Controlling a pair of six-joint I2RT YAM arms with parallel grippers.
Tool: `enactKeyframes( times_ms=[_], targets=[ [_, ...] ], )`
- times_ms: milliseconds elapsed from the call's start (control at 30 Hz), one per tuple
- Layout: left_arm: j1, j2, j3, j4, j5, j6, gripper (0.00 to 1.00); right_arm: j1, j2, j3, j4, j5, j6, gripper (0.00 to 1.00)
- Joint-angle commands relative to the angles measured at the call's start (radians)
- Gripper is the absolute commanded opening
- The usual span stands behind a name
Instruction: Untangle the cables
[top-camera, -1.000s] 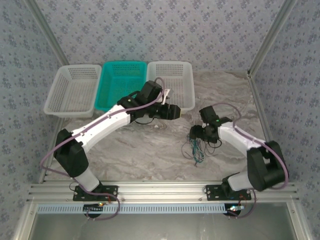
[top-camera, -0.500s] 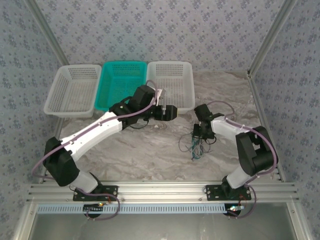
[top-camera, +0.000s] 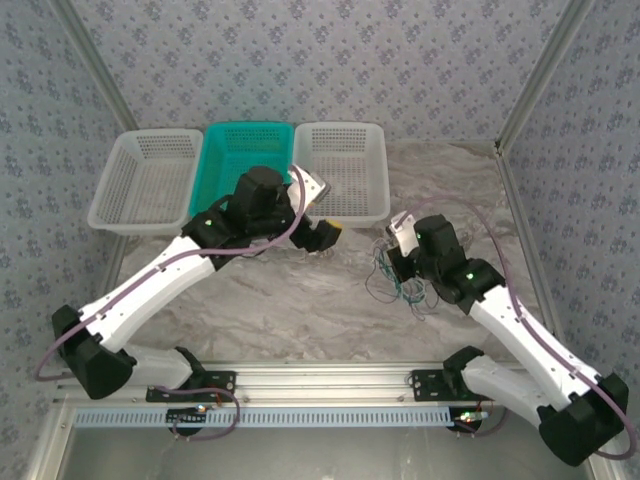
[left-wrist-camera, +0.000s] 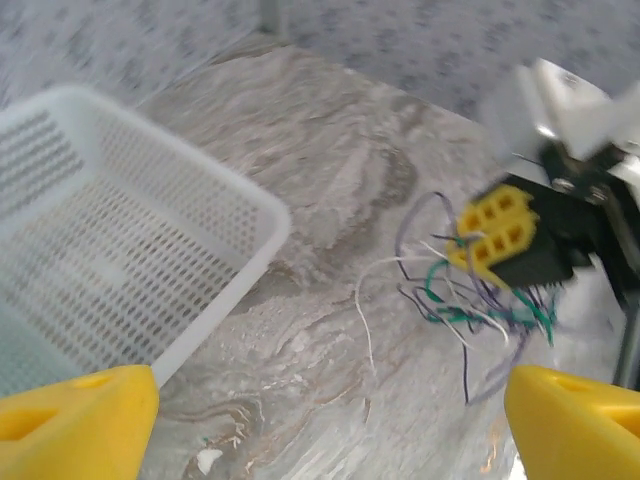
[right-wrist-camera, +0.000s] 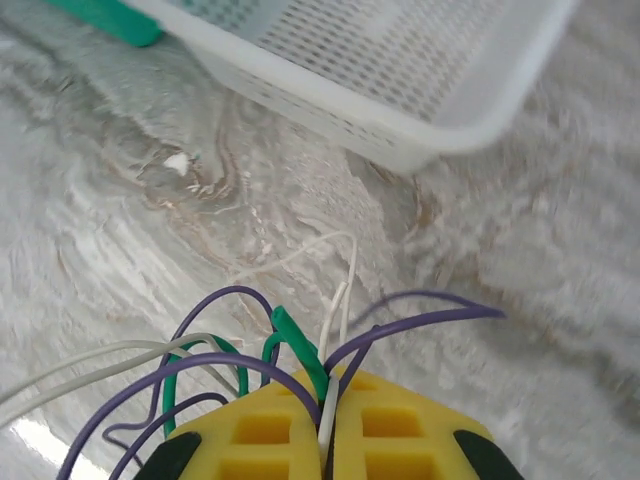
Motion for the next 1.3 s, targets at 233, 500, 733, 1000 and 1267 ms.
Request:
enactKeyframes(
  times_ms=[233,500,733,1000,1267],
  targets=[
    [-0.051,0.047,0.067,-0.142,0.132,0.375,0.92,0.034,-0.09,-0.016,0.11,-0.208,-0.498,0.0],
    [-0.032,0.042,-0.083,0.119,0.069,0.278,0.92,0.048,-0.084,0.089,0.024,-0.375,-0.631,0.0],
    [0.0,0.072,-0.084,0.092,0.231,0.276,0.82,0.064,-0.079,0.123,0.008,-0.432,-0.688,0.0],
    [0.011,0.105,-0.083,0.094,0.342,0.251,0.62,0.095,-0.062,0.142,0.04,-0.404,-0.68,0.0],
    [0.011,0.117,-0.102,0.083,0.307,0.237,0.0,0.145,-0.053,0.142,0.065,-0.351,-0.66,0.0]
  ],
)
